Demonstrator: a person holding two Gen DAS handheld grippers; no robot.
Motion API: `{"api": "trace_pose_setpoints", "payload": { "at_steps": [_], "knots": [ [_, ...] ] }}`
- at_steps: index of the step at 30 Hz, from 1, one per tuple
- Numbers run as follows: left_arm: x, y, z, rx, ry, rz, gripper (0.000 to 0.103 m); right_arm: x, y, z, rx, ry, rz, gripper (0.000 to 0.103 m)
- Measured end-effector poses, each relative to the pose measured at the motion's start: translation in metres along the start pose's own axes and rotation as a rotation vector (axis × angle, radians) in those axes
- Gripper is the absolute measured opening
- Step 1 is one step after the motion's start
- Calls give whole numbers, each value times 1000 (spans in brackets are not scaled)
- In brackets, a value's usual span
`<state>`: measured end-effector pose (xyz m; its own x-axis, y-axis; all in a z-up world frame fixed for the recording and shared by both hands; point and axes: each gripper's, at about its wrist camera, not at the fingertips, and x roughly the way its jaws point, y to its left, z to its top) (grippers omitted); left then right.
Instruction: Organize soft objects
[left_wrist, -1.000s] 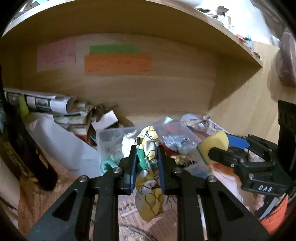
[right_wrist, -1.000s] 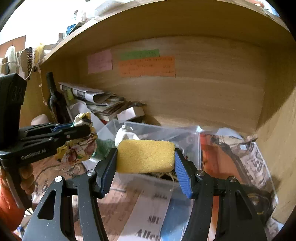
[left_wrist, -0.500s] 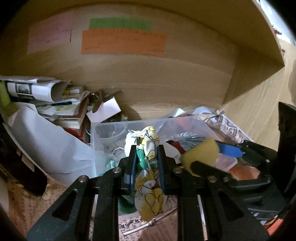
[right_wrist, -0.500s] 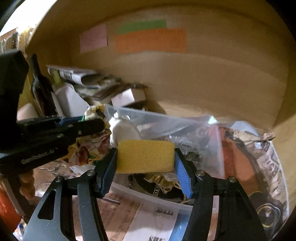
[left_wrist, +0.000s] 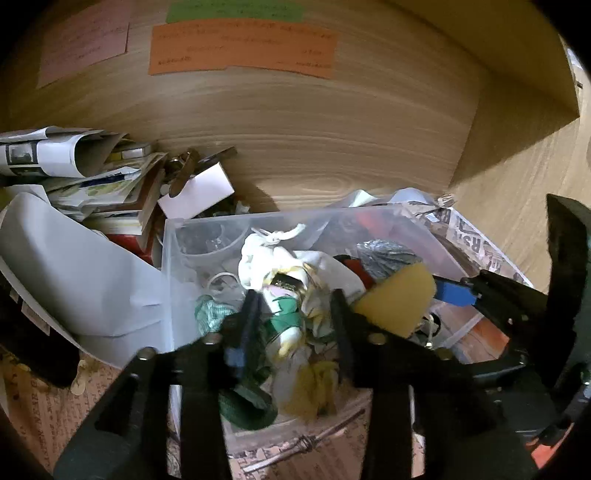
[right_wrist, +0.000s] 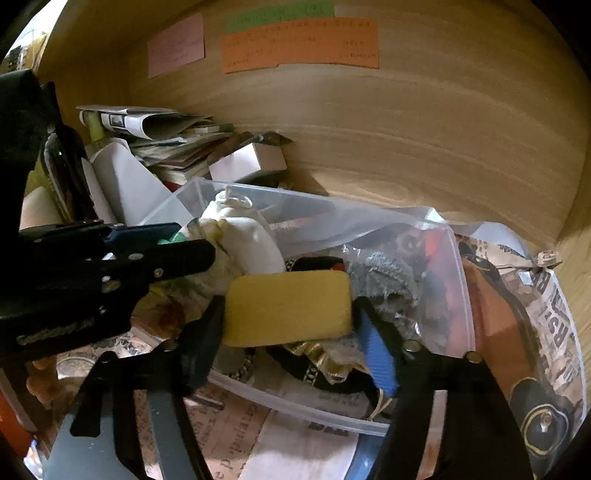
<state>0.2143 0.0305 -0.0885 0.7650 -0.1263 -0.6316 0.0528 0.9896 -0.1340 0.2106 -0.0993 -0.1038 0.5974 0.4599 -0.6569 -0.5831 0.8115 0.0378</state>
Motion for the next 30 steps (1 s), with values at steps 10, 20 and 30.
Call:
{"api": "trace_pose_setpoints", "payload": {
  "at_steps": [10,20,30],
  "knots": [
    [-47,-1,4,-6,-103,-4,56,-26,-1,3,19,-58,23,75],
    [-114,-9,-2,21,-267,17,57,-104,1,10,53,-281,7,75],
    [-168,-28,-17,74,-413,44,75,-168,13,4,45,-436,-2,85]
  ]
}}
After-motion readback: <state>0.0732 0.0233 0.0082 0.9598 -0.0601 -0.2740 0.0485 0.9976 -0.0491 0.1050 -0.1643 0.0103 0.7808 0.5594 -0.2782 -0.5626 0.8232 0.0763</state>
